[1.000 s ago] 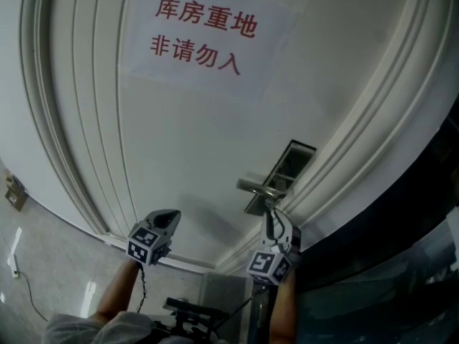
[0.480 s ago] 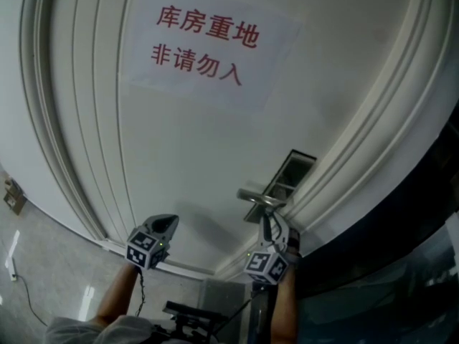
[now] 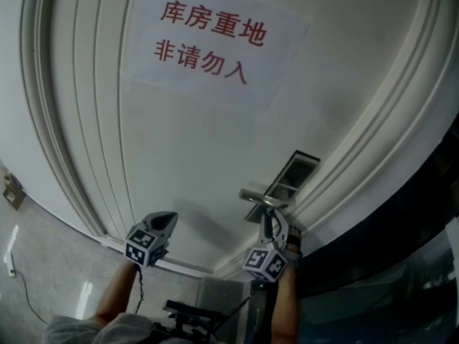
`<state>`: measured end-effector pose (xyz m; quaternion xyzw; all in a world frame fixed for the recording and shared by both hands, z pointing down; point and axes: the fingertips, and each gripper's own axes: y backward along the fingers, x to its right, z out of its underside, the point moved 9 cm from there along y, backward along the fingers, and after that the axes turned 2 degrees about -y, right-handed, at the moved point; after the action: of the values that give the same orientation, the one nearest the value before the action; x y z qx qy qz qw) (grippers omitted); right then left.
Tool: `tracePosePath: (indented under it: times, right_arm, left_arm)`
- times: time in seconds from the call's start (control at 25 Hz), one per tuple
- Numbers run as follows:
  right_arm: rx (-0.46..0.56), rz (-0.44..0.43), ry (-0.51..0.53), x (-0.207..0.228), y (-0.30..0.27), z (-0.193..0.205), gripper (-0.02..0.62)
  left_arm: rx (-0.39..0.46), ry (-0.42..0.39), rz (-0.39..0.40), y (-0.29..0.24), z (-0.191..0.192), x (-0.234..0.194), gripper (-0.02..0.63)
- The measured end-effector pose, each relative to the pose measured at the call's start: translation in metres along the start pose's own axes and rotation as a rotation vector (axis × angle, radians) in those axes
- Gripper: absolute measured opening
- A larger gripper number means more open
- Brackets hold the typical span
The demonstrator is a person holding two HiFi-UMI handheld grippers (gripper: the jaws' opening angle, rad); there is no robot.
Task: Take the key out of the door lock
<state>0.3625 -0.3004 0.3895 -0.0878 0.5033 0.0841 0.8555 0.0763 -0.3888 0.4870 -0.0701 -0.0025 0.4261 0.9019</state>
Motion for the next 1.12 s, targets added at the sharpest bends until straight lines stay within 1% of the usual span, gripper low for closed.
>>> tracePosePath:
  times: [0.2,0.44,0.68,0.88,1.12]
  right_arm:
    - [-0.008,0.012,0.037,0.0001,0.0006,0.0003,0.094]
    - [-0.007,0.051,0.113,-0.0004,0.0017,0.0003,0.057]
    - [-0.007,0.051,0.138,-0.0010,0.0024,0.0008,0.052]
    - [-0.004,0.068,0.198,-0.0021,0.0025,0.0010,0.028]
    - [-0.010,0.075,0.249,-0.0033,0.0025,0.0006,0.025]
  left_arm:
    - [-0.006,0.007,-0.001,0.0008,0.0024,0.0004,-0.008]
    - [-0.006,0.011,0.004,-0.0007,0.0045,0.0035,-0.008]
    - [0.000,0.028,0.007,-0.0015,0.0053,0.0039,-0.008]
    - [0.008,0.049,0.005,0.0002,0.0055,0.0030,-0.008]
    - [0.014,0.054,-0.005,0.0050,0.0053,0.0015,-0.008]
